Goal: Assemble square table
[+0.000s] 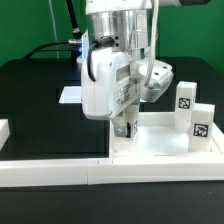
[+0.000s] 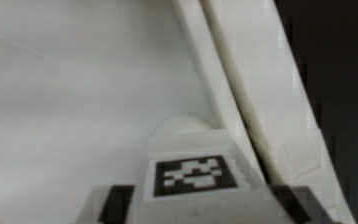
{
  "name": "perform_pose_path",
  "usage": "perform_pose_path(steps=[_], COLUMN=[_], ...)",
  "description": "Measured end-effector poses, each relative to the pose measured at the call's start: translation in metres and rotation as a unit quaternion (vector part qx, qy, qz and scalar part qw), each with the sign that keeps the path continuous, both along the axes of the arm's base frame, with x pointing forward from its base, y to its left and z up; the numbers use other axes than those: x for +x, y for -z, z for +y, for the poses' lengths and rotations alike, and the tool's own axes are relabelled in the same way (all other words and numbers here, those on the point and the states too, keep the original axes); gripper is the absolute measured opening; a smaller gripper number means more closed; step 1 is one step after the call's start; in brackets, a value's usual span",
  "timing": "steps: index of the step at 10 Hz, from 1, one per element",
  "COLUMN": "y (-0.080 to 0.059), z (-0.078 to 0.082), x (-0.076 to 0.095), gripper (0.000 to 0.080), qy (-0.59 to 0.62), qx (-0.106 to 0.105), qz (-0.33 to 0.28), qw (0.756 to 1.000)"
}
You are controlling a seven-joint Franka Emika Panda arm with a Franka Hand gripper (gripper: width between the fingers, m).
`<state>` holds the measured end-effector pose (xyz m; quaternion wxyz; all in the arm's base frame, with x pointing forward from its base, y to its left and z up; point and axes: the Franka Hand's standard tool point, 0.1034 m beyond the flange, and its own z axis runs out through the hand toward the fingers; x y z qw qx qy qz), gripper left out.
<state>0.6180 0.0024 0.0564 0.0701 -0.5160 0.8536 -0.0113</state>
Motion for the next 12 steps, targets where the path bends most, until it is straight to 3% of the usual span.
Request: perform_pose_path(steps=[2, 3, 4, 5, 9, 12], y=[0.0, 0.0, 0.0, -0.004, -0.076, -0.075], z=[-0.001, -0.001, -0.001, 0.002, 0.022, 0.026], x=[-0.001, -0.001, -0.001, 0.0, 0.004, 0.0], gripper=[0.0306, 0.0442, 0.0442, 0.0608, 0.0647, 0.0649], qy=[0.026, 0.026, 0.023, 0.02, -0.005, -0.014], qx=[0.001, 0.001, 0.0, 0.001, 0.033, 0.035], qz=[0.005, 0.004, 0.004, -0.001, -0.043, -0.031], qw=[1.0, 1.0, 1.0, 1.0, 0.999, 0.999])
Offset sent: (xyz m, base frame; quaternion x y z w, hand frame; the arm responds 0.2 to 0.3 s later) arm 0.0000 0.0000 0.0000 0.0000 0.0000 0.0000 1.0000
